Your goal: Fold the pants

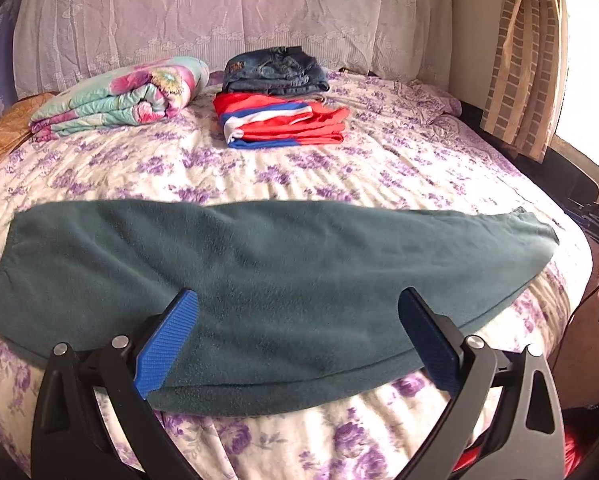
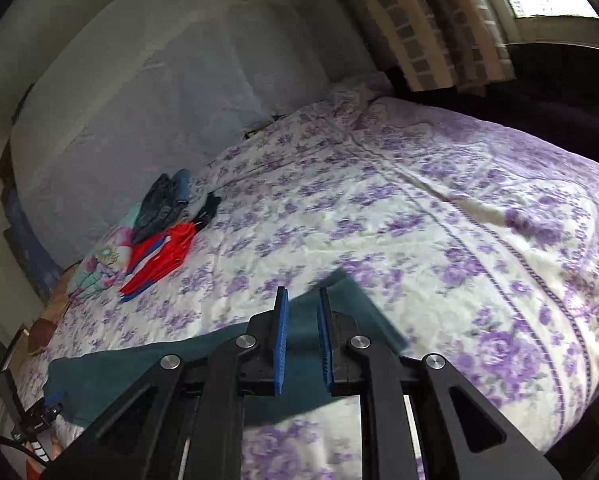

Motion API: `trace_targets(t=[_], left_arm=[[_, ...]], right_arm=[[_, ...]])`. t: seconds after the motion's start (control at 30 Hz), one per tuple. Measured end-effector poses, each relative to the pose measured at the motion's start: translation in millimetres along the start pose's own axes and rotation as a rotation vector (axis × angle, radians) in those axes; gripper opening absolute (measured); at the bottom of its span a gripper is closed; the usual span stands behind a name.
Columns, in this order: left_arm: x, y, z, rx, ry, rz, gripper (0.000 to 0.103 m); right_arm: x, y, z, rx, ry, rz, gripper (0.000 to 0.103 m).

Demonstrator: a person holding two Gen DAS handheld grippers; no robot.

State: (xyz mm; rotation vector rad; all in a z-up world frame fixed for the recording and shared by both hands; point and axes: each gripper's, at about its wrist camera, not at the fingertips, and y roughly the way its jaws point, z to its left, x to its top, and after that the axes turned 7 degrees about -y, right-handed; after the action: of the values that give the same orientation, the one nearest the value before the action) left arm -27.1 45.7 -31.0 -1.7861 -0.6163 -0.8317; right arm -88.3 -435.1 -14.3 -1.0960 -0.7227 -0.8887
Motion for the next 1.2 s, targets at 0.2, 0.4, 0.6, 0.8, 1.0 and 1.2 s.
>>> trace_targets(t=[0.2,0.4,0.6,0.8,1.0,1.2], left_arm=[[-5.1,32.4,6.7,0.02,-0.062,0.118,0.098],[-22.8,30.7,14.9,0.037,-0.023,0.15,0.098],[0.1,12.5,27.8,-0.118,-0.163,0.116,0.098],[25.3,54.6,19.3,-0.194,-0.234,0.171,0.098],[-1.4,64.3,2.9,-0.113,-0.091,0.171,0.098],[1.3,64.0,17.7,-0.172,-0.15,0.157,0.098]], right_arm=[[-13.7,100.3,132.8,0.404,-0.119,0.245,0.04],[-55.2,174.0,199.2,0.494,-0.231,0.572,0.046],[-0.1,180.6,211.8,0.573,-0.221,0.55,0.056],[15.2,266.6,218.7,0.718,0.048,0.737,0.059],[-9.7,292.3,230.0,0.721,-0.022,0.895,0.06],[-16.8,249.1,246.5,0.828,-0.225,0.809,0.066]])
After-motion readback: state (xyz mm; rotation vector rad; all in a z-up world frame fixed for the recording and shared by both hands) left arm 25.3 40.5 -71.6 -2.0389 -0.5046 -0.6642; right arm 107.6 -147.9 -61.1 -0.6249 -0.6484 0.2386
